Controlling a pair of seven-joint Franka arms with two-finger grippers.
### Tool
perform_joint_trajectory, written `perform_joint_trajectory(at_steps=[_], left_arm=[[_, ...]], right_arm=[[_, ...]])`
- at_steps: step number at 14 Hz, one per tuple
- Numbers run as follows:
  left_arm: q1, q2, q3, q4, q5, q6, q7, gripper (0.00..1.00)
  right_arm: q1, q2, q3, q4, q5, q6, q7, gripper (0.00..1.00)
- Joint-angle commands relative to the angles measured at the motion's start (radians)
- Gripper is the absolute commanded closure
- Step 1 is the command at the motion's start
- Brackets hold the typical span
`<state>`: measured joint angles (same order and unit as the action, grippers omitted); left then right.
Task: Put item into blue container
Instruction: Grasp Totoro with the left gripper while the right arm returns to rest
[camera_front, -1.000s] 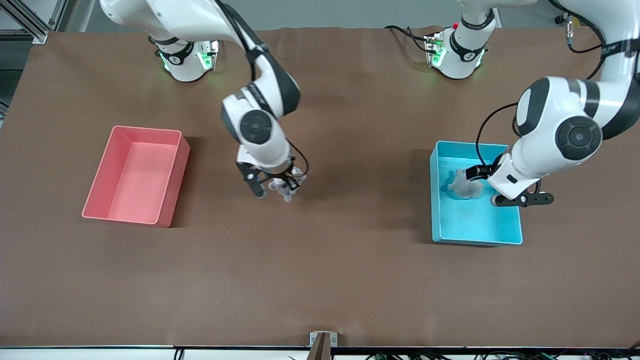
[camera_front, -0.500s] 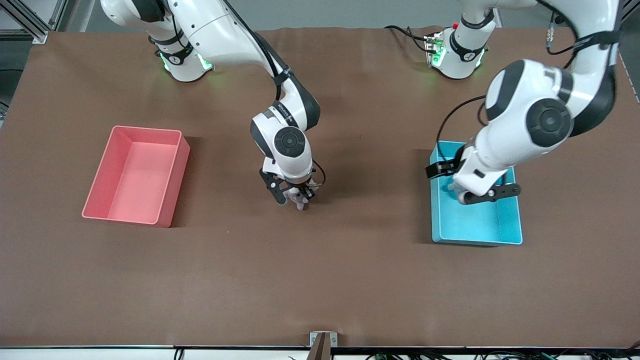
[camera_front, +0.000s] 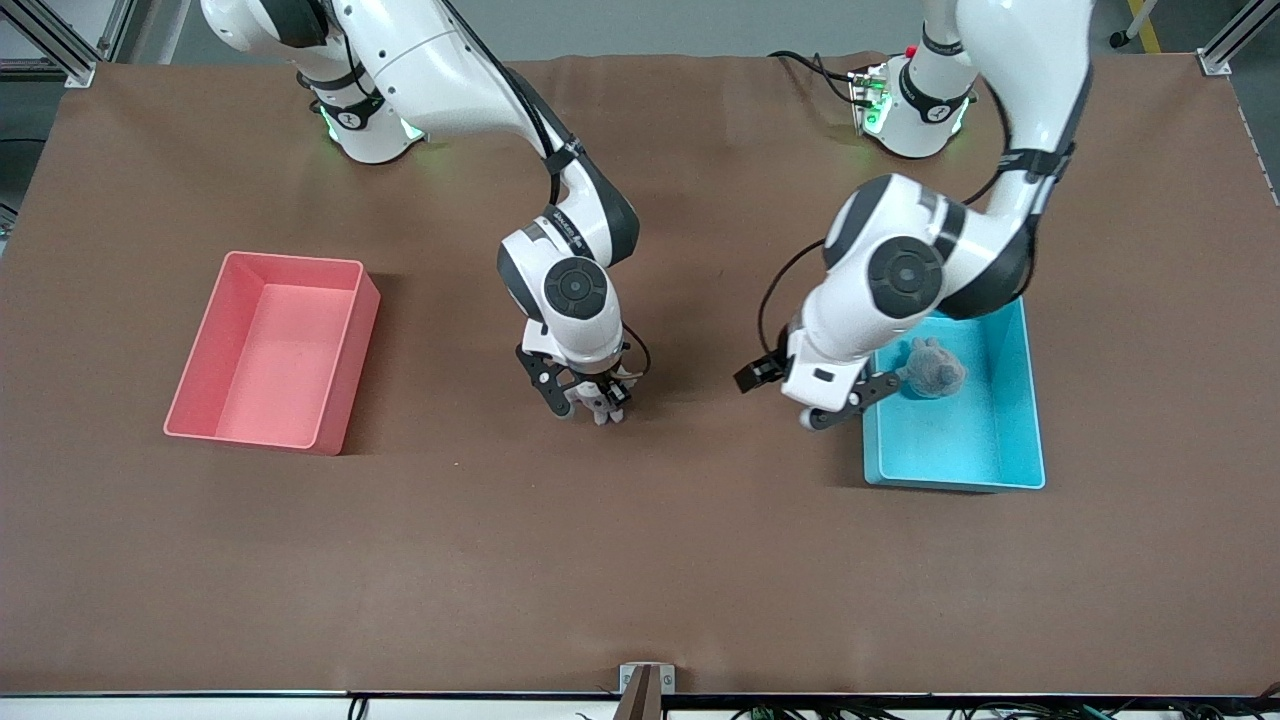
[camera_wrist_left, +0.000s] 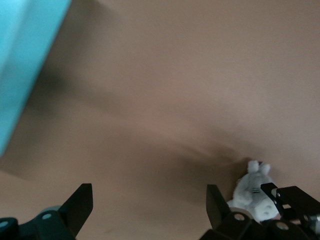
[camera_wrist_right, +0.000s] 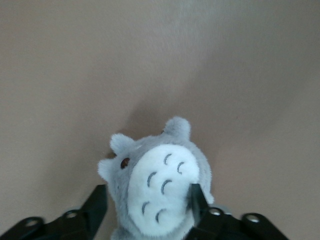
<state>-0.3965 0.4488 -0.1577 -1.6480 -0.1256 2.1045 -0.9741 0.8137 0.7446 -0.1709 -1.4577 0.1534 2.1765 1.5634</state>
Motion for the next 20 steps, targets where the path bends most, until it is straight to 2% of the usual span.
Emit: perform_joint_trajectory(at_steps=[1, 4, 8, 10, 12, 14, 16, 20], left_arm=[[-0.051, 0.048, 0.007, 0.027, -0.006, 0.058, -0.11, 0.0], [-0.093, 0.089, 0.007, 0.028, -0.005, 0.142, -0.193, 0.0], [-0.16, 0.164, 0.007, 0.036, -0.009, 0.313, -0.343, 0.0], [-0.223, 0.227, 0.013, 0.098, -0.006, 0.373, -0.432, 0.02], [-0.294, 0.278, 0.061, 0.161, 0.023, 0.39, -0.55, 0.05], [-0.338, 0.318, 0.079, 0.189, 0.047, 0.416, -0.593, 0.06], [-0.361, 0.35, 0.095, 0.194, 0.047, 0.475, -0.615, 0.07], [-0.384, 0.419, 0.099, 0.195, 0.047, 0.626, -0.615, 0.12]], right_arm=[[-0.083, -0.011, 0.01, 0.101, 0.034, -0.14, -0.113, 0.0], [-0.186, -0.1, 0.007, 0.112, 0.066, -0.294, -0.38, 0.0], [-0.352, -0.204, 0.004, 0.103, 0.063, -0.504, -0.754, 0.0], [-0.431, -0.244, 0.002, 0.103, 0.055, -0.576, -0.921, 0.0], [-0.51, -0.277, -0.001, 0.1, 0.029, -0.644, -1.073, 0.0], [-0.586, -0.323, 0.001, 0.033, -0.056, -0.65, -1.254, 0.0], [-0.675, -0.359, -0.001, -0.007, -0.064, -0.649, -1.393, 0.0], [-0.735, -0.401, -0.001, -0.016, -0.149, -0.644, -1.494, 0.0]])
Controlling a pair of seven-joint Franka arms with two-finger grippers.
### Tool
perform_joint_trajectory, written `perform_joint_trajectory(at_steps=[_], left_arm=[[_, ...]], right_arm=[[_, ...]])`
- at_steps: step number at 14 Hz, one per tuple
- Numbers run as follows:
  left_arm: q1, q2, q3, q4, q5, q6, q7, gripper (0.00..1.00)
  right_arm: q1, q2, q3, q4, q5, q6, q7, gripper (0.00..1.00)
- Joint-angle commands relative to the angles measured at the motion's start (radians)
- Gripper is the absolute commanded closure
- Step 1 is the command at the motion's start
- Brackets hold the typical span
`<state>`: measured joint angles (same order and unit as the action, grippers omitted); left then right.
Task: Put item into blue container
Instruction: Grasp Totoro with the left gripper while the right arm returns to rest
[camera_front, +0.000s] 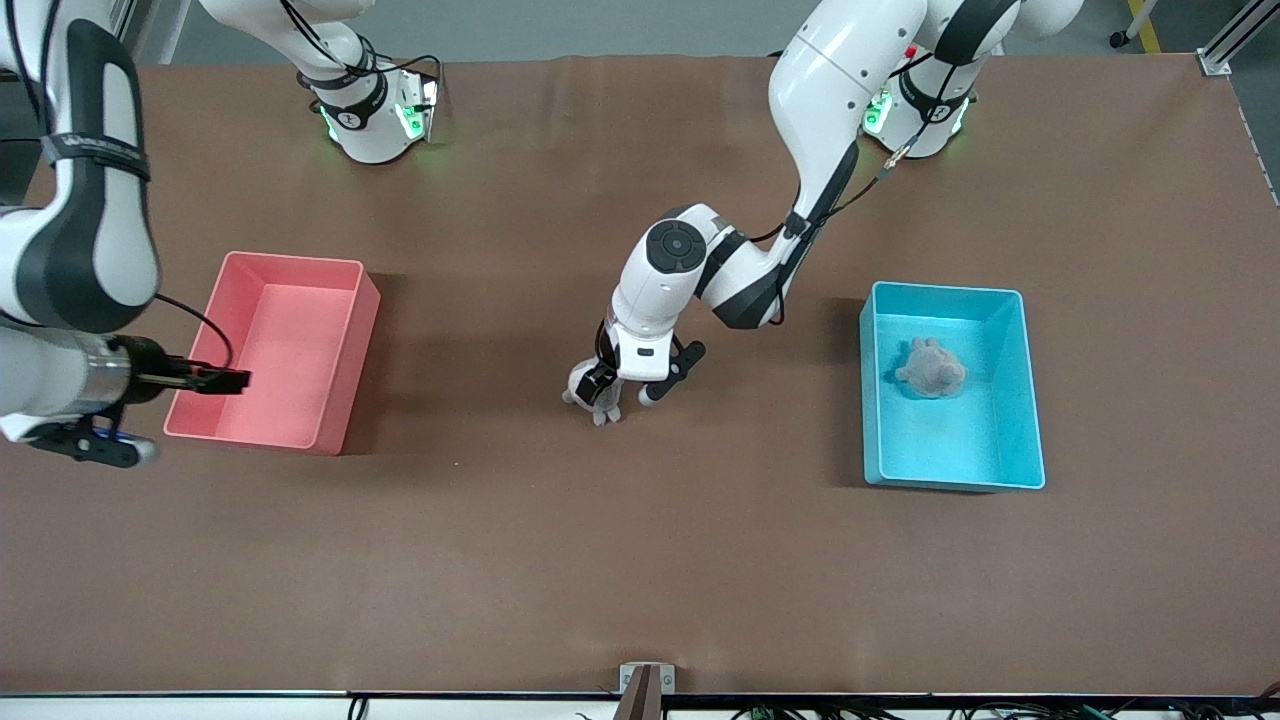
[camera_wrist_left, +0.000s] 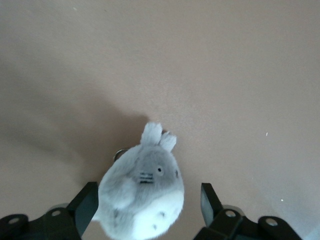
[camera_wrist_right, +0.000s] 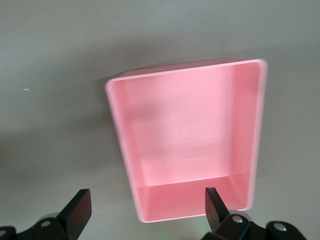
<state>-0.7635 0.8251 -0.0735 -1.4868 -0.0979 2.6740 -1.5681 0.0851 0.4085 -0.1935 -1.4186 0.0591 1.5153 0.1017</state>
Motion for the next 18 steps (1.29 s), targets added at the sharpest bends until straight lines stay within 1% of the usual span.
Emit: perform_joint_trajectory(at_steps=[1, 2, 3, 4, 5, 6, 7, 8, 9, 11, 13, 15, 16, 18], left_arm=[[-0.017, 0.051, 0.015, 0.034, 0.02, 0.073, -0.021, 0.16], [-0.02, 0.051, 0.015, 0.033, 0.021, 0.073, -0.018, 0.24], [-0.022, 0.051, 0.017, 0.033, 0.021, 0.073, -0.015, 0.34], [-0.023, 0.051, 0.017, 0.031, 0.023, 0.073, -0.01, 0.47], [-0.023, 0.051, 0.015, 0.03, 0.041, 0.073, -0.006, 0.64], [-0.022, 0.049, 0.015, 0.027, 0.073, 0.072, -0.006, 0.77], [-0.022, 0.049, 0.015, 0.023, 0.101, 0.069, -0.006, 0.89], [-0.022, 0.051, 0.015, 0.023, 0.112, 0.069, -0.006, 0.98], [-0.019, 0.049, 0.015, 0.023, 0.113, 0.069, -0.006, 1.0], [-0.01, 0.029, 0.015, 0.023, 0.124, 0.047, -0.004, 1.0], [0.007, -0.012, 0.018, 0.023, 0.173, -0.029, -0.004, 1.0], [0.05, -0.084, 0.015, 0.019, 0.227, -0.12, 0.013, 1.0], [0.087, -0.134, 0.014, 0.001, 0.23, -0.156, 0.046, 1.0], [0.16, -0.229, 0.004, -0.059, 0.227, -0.193, 0.196, 1.0]], right_arm=[[-0.014, -0.069, 0.022, -0.051, -0.056, 0.017, -0.052, 0.0], [-0.016, -0.072, 0.022, -0.045, -0.059, 0.017, -0.059, 0.0], [-0.018, -0.073, 0.022, -0.034, -0.068, 0.017, -0.083, 0.0], [-0.028, -0.071, 0.022, -0.02, -0.084, 0.017, -0.126, 0.0], [-0.042, -0.071, 0.022, -0.016, -0.084, 0.019, -0.149, 0.0], [-0.06, -0.071, 0.023, -0.014, -0.072, 0.019, -0.151, 0.0], [-0.064, -0.069, 0.026, -0.014, -0.07, 0.025, -0.151, 0.0], [-0.064, -0.066, 0.026, -0.014, -0.07, 0.048, -0.152, 0.0], [-0.073, -0.065, 0.026, -0.014, -0.07, 0.066, -0.172, 0.0], [-0.08, -0.063, 0.025, -0.014, -0.076, 0.068, -0.272, 0.0], [-0.108, -0.063, 0.023, -0.005, -0.074, 0.065, -0.338, 0.0], [-0.111, -0.06, 0.025, 0.021, -0.078, 0.062, -0.338, 0.0], [-0.113, -0.059, 0.025, 0.033, -0.071, 0.056, -0.339, 0.0], [-0.11, -0.059, 0.025, 0.035, -0.071, 0.051, -0.338, 0.0]])
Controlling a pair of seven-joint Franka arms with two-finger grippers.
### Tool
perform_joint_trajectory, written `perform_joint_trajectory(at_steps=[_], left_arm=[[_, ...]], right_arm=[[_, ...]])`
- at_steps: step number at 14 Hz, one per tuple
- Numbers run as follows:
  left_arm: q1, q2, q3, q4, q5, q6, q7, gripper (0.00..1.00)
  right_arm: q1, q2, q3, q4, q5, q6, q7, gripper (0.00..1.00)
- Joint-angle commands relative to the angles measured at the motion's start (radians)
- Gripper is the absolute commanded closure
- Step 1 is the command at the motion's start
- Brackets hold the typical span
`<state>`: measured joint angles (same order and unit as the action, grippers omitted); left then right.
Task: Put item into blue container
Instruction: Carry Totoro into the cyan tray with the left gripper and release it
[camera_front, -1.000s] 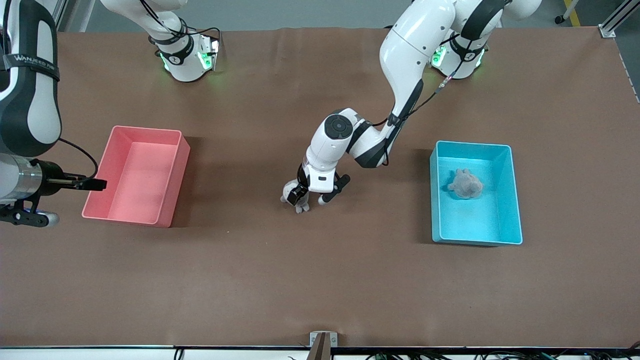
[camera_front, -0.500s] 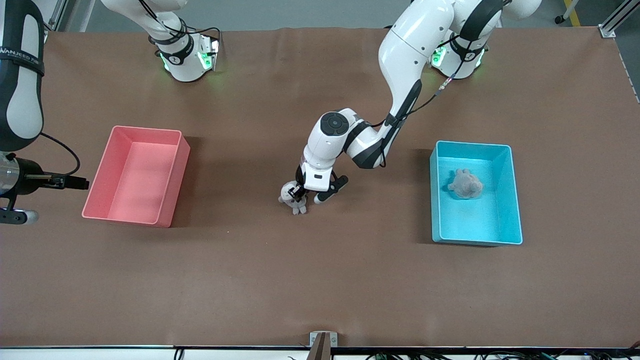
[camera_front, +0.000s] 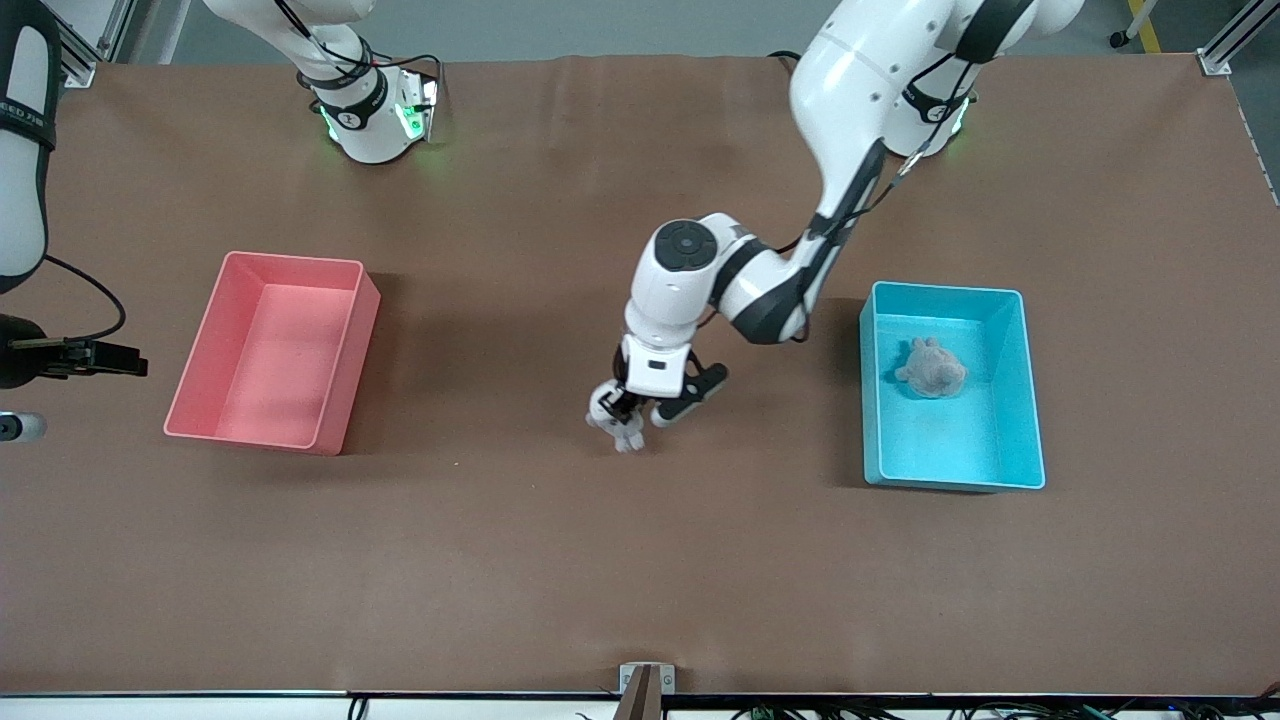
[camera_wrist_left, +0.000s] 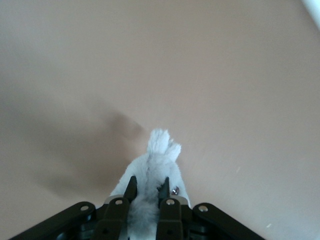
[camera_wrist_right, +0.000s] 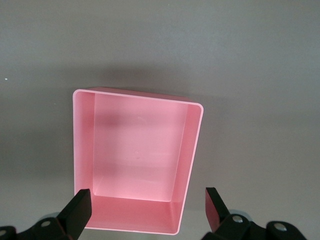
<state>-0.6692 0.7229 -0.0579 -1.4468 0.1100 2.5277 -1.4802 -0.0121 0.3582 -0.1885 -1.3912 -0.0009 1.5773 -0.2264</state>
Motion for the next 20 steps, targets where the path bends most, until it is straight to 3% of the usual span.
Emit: perform_joint_trajectory(at_steps=[1, 3, 6, 11, 15, 20], left_arm=[[0.094, -0.163, -0.011, -0.119, 0.011, -0.065, 0.171, 1.0], [0.143, -0.219, -0.011, -0.145, 0.011, -0.156, 0.283, 1.0], [0.244, -0.276, -0.01, -0.15, 0.017, -0.364, 0.623, 0.99], [0.425, -0.338, -0.01, -0.161, 0.022, -0.526, 1.053, 0.99], [0.569, -0.333, -0.011, -0.227, 0.022, -0.509, 1.314, 0.99], [0.642, -0.266, -0.011, -0.319, 0.02, -0.324, 1.373, 0.96]], right_arm=[[-0.014, -0.008, 0.02, 0.009, -0.014, -0.011, -0.01, 0.0], [-0.012, -0.008, 0.02, 0.011, -0.018, -0.01, -0.007, 0.0], [-0.009, -0.011, 0.021, 0.046, -0.01, -0.013, -0.007, 0.0], [-0.023, -0.016, 0.018, 0.04, 0.025, -0.086, 0.039, 0.0], [-0.023, -0.028, 0.02, 0.041, 0.028, -0.112, 0.039, 0.0], [-0.011, -0.07, 0.024, 0.041, 0.032, -0.144, 0.051, 0.0]])
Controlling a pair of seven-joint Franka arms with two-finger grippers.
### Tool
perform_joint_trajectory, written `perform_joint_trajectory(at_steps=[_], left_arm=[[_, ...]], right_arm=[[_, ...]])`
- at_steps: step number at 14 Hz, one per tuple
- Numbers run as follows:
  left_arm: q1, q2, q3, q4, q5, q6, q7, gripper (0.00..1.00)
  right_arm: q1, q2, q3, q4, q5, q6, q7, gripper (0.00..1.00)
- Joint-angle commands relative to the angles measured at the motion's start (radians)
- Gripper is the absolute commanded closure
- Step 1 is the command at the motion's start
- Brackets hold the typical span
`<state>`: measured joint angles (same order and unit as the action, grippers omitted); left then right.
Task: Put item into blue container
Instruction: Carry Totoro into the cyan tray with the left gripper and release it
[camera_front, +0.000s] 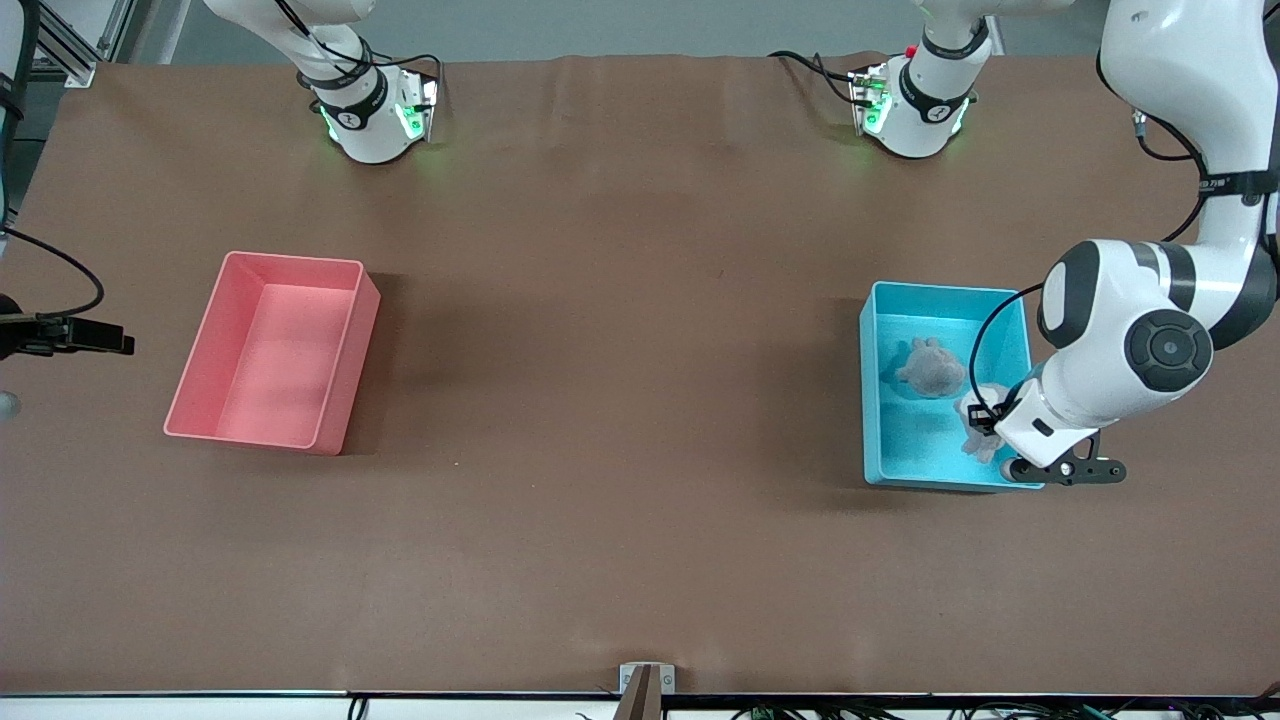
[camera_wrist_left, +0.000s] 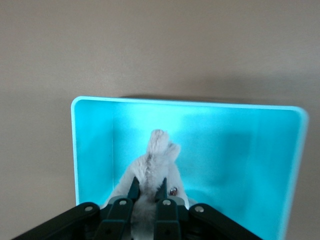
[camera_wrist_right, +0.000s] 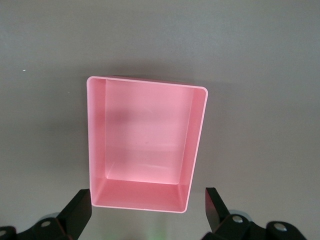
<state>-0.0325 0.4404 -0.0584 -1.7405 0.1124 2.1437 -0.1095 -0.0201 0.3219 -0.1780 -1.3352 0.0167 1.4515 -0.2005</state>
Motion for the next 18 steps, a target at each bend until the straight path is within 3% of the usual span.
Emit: perform_joint_trajectory(at_steps=[1, 6, 9, 10, 11, 12, 18], left_arm=[[0.006, 0.032, -0.011, -0.025, 0.016, 0.089, 0.002, 0.94], [0.006, 0.104, -0.023, -0.037, 0.001, 0.218, -0.007, 0.84], [0.005, 0.106, -0.035, -0.057, -0.089, 0.229, -0.007, 0.77], [0.003, 0.098, -0.041, -0.066, -0.094, 0.229, -0.009, 0.63], [0.005, 0.09, -0.046, -0.07, -0.096, 0.222, -0.015, 0.22], [0.006, 0.077, -0.046, -0.073, -0.097, 0.21, -0.009, 0.01], [0.043, -0.026, -0.044, -0.071, -0.097, 0.052, 0.001, 0.0]], right_arm=[[0.008, -0.046, 0.012, -0.016, 0.012, -0.022, 0.041, 0.0], [0.026, -0.079, 0.012, -0.019, 0.002, -0.046, 0.102, 0.0], [0.032, -0.153, 0.012, -0.082, 0.002, -0.051, 0.101, 0.0], [0.032, -0.184, 0.012, -0.106, 0.0, -0.051, 0.102, 0.0], [0.031, -0.196, 0.012, -0.113, 0.0, -0.063, 0.102, 0.0], [0.031, -0.196, 0.011, -0.108, 0.0, -0.091, 0.105, 0.0], [0.043, -0.266, 0.015, -0.142, -0.001, -0.077, 0.099, 0.0]])
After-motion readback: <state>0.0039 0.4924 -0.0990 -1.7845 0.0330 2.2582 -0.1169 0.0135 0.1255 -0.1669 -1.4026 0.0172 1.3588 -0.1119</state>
